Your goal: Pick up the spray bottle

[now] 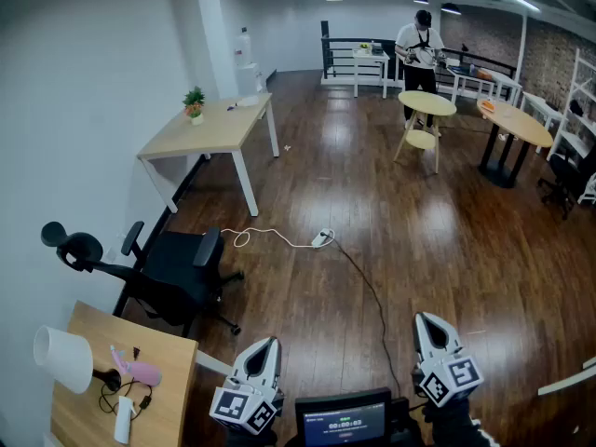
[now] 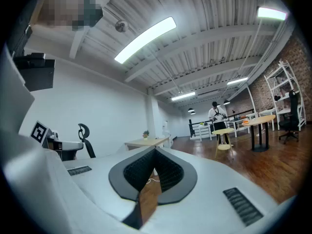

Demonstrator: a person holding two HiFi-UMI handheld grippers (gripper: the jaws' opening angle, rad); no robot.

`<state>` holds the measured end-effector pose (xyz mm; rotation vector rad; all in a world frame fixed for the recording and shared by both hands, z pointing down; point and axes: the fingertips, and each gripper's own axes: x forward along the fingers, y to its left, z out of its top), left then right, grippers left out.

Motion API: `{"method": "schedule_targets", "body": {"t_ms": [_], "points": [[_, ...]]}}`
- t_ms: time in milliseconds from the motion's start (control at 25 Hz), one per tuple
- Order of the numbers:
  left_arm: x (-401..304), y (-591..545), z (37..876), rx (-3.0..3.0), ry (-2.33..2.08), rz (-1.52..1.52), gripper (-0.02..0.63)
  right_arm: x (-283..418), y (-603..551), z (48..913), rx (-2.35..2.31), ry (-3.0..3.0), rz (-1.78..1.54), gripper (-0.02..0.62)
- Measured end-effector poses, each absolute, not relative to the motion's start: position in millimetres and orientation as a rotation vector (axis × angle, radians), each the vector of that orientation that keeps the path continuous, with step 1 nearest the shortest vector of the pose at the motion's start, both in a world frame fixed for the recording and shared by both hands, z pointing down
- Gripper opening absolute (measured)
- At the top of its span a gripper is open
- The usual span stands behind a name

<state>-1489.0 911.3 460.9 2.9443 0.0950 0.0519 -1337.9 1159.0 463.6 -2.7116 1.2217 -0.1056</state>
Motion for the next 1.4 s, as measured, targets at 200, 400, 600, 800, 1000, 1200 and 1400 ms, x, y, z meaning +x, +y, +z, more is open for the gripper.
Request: {"method": "schedule_targets", "body": {"t_ms": [200,400,600,800,1000,1200,1400], "points": [[-1411.7,894.8,461.0,2.958,0.090,0.044,0.000,-1265.3,1137.2,467.4,-2.693,1.257,-0.099,0.008],[-1273.7,872.7,454.5,2.962,0.050,0.068,0.000,-1122.4,1111.2,464.0,-2.674,1.260,-0.116,0.008],[-1156.1,861.5,434.6,2.999,0.045,0.053,0.000,-1005.2,1092.8,452.4,-2.673,1.329,-0.110,0.008],[-1035.1,764.0,448.6,3.001,0.018,0.054,0.000,-884.1,993.9,470.3,-2.651,1.317,-0.122,0.008],[-913.0,657.2,443.8,3.013,0.127,0.002,0.000,-769.3,882.5,477.7,-2.644,1.386,-0.098,0.008],[-791.6,531.1,393.9,3.080,0.402,-0.044,0.000,-668.2,737.6,430.5,-2.625,1.475,-0.038,0.008],[-674.5,439.8,368.8,3.049,0.586,-0.049,0.000,-557.3,617.0,396.7,-2.559,1.617,-0.027,0.008]]}}
